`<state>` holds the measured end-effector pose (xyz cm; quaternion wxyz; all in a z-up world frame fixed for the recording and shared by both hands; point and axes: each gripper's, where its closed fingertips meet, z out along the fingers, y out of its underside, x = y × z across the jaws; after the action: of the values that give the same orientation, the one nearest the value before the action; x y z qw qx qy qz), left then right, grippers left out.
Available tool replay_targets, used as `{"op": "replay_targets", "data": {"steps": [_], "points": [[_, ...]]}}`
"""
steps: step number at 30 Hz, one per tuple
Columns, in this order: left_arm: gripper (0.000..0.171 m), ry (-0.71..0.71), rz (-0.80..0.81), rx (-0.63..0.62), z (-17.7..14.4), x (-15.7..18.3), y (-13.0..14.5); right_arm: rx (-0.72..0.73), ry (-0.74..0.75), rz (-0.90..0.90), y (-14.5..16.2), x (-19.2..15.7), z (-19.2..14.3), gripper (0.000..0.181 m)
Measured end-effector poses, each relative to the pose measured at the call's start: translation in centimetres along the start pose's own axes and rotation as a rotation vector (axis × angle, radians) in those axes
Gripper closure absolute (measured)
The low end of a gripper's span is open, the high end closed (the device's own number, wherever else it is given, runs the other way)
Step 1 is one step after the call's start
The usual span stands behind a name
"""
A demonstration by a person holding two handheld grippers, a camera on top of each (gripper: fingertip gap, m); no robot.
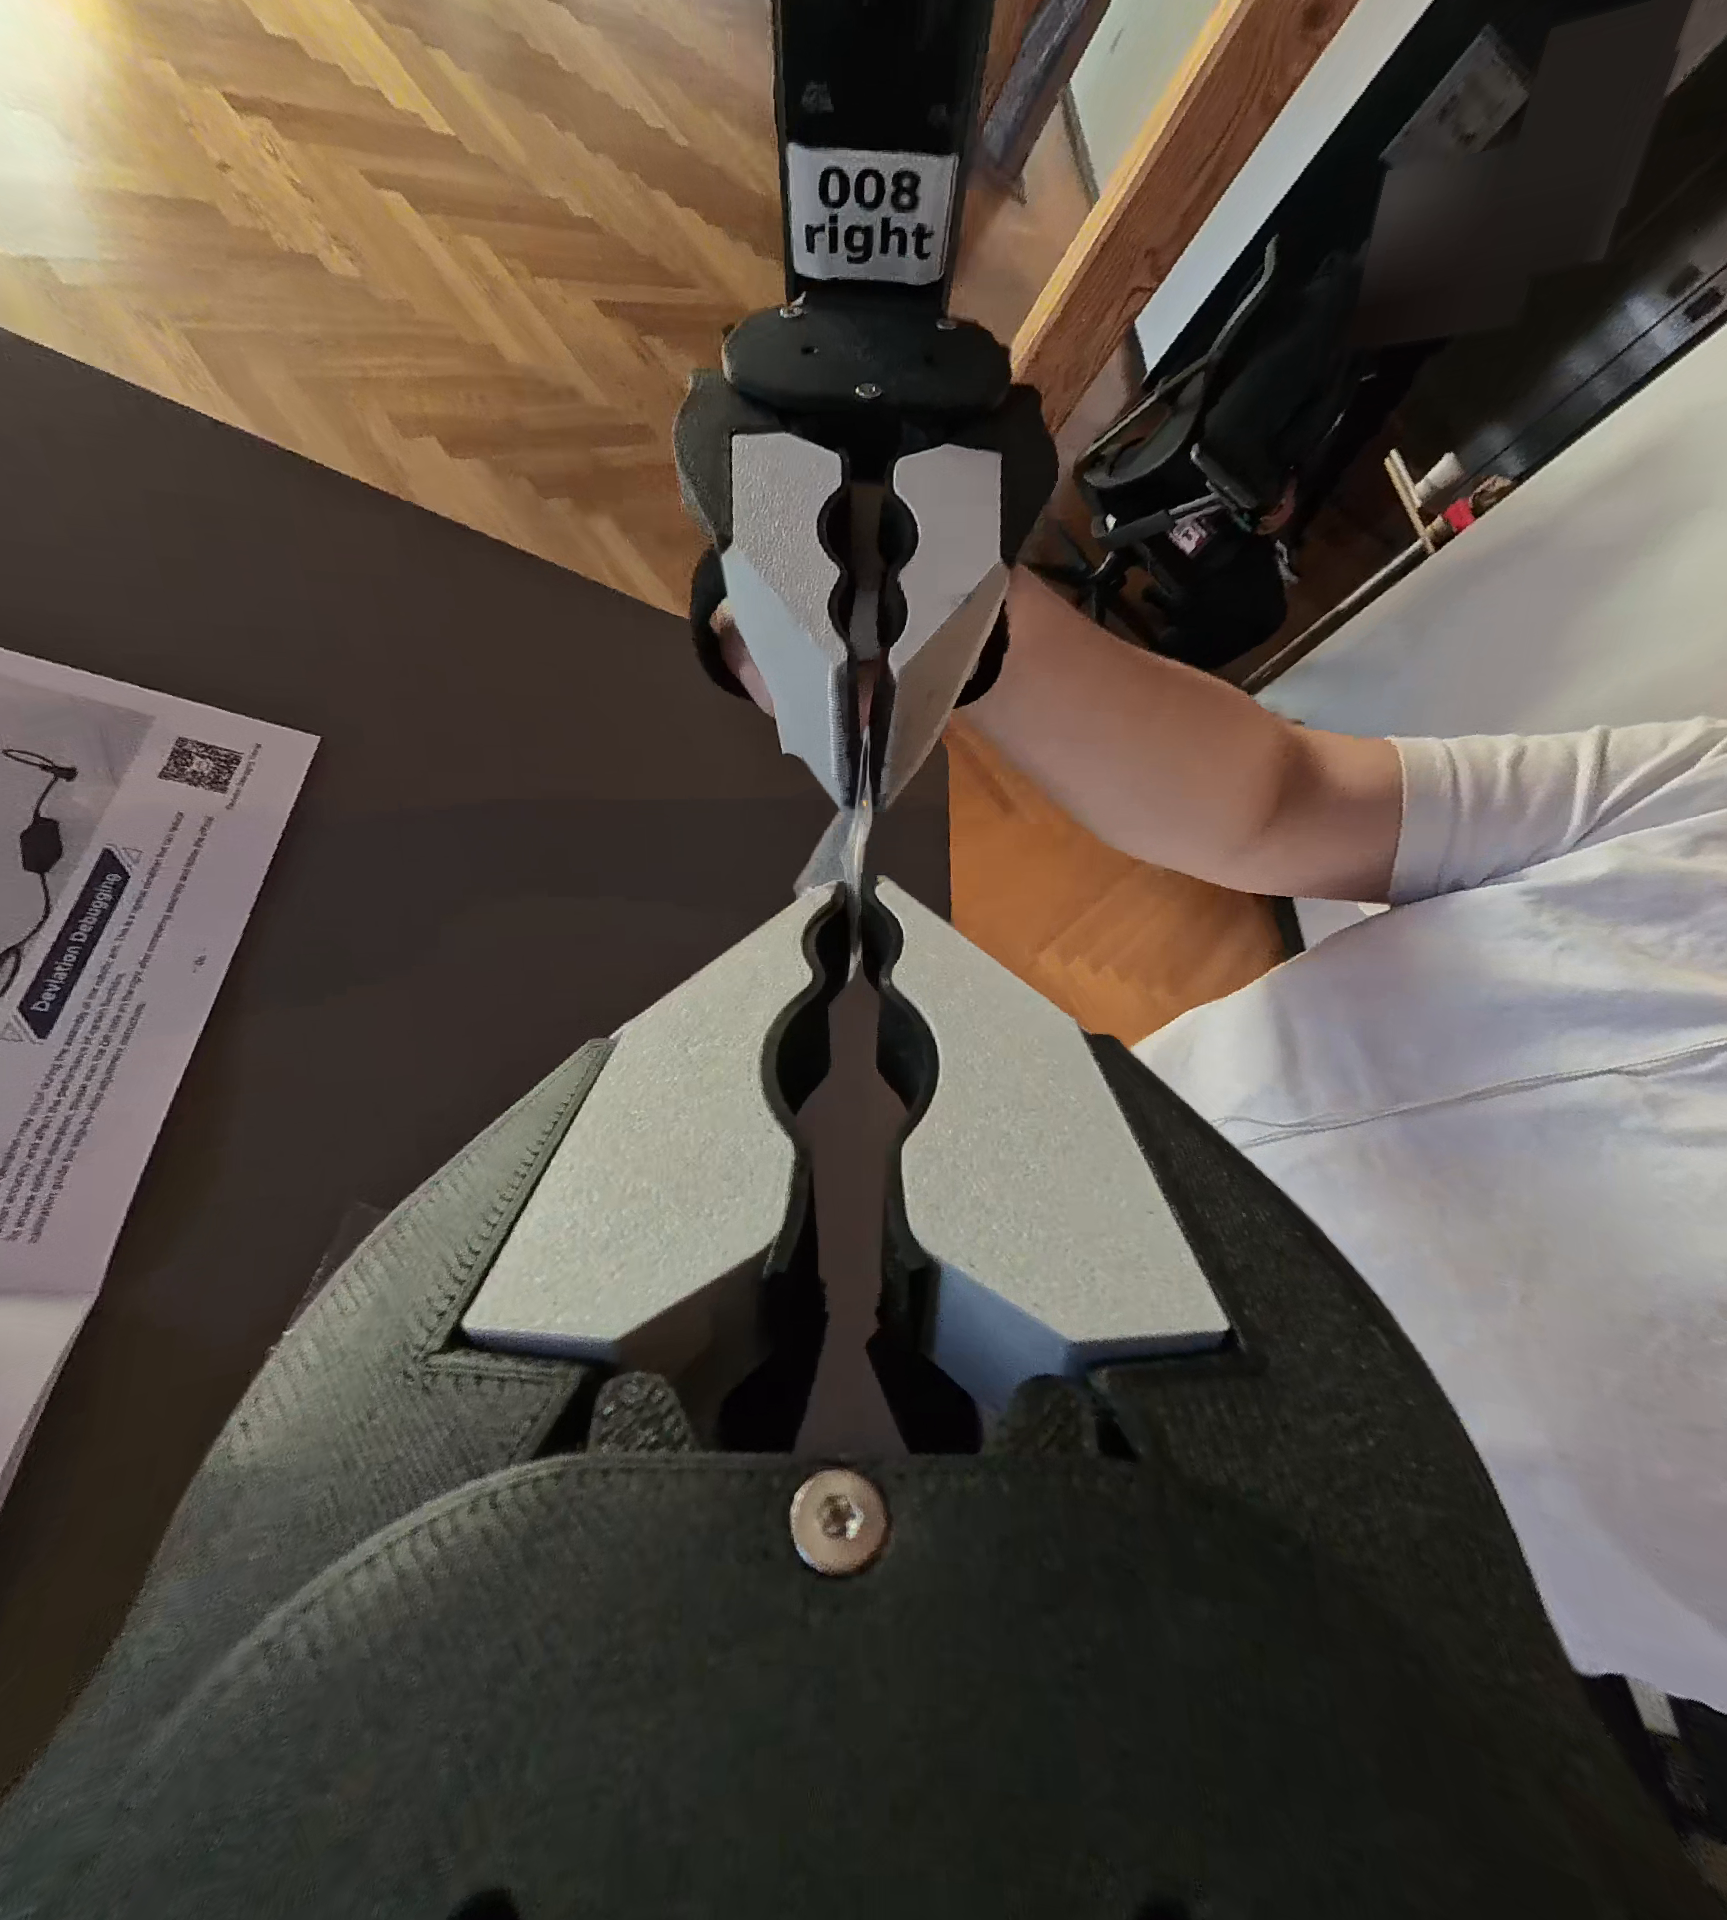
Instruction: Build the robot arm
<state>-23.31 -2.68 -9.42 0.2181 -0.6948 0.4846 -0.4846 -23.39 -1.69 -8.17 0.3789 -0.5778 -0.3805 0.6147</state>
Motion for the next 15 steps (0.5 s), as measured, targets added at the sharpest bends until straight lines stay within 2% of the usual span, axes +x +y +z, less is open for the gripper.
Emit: {"op": "replay_targets", "data": {"steps": [7,15], "points": [[0.171,-0.044,0.007,0.022,-1.4,-0.5,1.0,-0.016,-0.02,-0.01,0.3,0.5,2.0,0.18],[0.17,-0.069,-0.056,0.093,-5.4,-1.5,3.1,-0.052,-0.041,-0.017,0.6,1.3,6.4,0.181]]}}
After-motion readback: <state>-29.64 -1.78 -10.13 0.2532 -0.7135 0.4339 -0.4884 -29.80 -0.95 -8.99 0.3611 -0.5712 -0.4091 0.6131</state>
